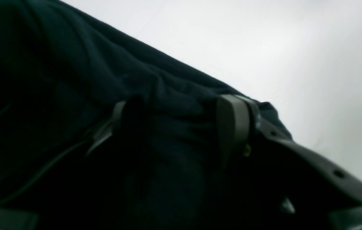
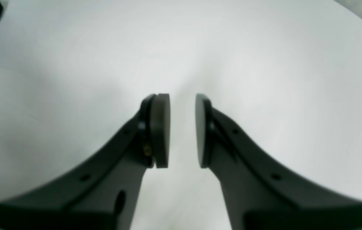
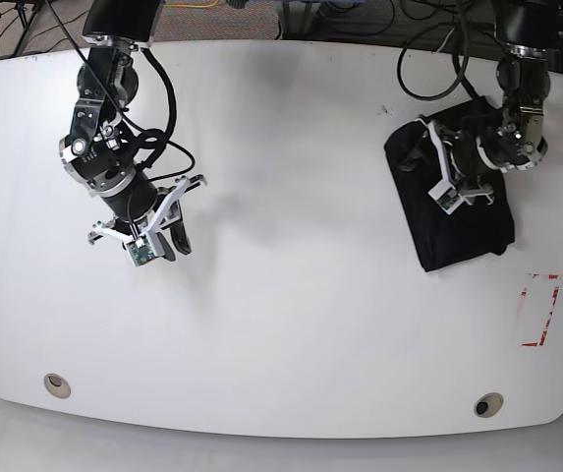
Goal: Layout the t-shirt on the table in an organized manner, then fold the t-shirt properly
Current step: 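Carry the folded shirt with the left gripper to the table's side edge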
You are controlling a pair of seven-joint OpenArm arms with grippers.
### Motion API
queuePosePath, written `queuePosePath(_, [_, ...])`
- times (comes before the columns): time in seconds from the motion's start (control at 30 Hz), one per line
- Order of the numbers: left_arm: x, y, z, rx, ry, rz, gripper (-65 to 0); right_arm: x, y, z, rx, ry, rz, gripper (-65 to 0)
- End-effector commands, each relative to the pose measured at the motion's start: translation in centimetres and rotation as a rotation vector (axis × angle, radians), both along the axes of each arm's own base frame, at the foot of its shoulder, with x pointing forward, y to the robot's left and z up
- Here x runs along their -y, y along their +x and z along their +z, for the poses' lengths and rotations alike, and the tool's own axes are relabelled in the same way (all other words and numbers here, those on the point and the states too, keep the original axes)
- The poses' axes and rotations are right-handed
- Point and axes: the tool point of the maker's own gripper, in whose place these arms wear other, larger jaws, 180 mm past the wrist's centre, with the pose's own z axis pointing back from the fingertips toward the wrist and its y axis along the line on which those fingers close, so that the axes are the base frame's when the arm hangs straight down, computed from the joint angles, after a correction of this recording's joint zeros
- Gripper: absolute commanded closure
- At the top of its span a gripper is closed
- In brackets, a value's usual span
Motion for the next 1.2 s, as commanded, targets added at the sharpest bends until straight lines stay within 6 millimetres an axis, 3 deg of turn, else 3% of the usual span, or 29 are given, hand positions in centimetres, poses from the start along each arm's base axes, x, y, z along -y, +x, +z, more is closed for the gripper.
queuePosePath(0.0, [-6.1,-2.9,-2.4,-0.140,0.265,0.008,-33.8,-0.2,0.6,1.7,0.061,0.013,0.007,-13.3])
queuePosePath(0.23, [-11.0,-4.0,-2.7,-0.200,0.359,0.029,-33.8,-0.3,0.6,1.7,0.060,0.014,0.010,-13.3])
queuePosePath(0.43, [-15.0,-3.1,-1.5,-0.206,0.436,0.057,-33.8,-0.5,0.6,1.7,0.062,0.019,0.012,-13.3])
queuePosePath(0.7, [-18.6,-1.1,1.5,-0.138,0.467,0.155,-33.8,-0.8,0.6,1.7,0.061,0.033,0.009,-13.5])
queuePosePath(1.03, [-20.5,2.7,7.0,0.001,0.497,0.248,-33.8,-1.0,0.2,1.2,0.046,0.035,0.012,-13.6])
queuePosePath(1.17, [-19.5,3.3,8.4,0.036,0.481,0.274,-33.8,-1.0,0.2,1.2,0.046,0.035,0.013,-13.6])
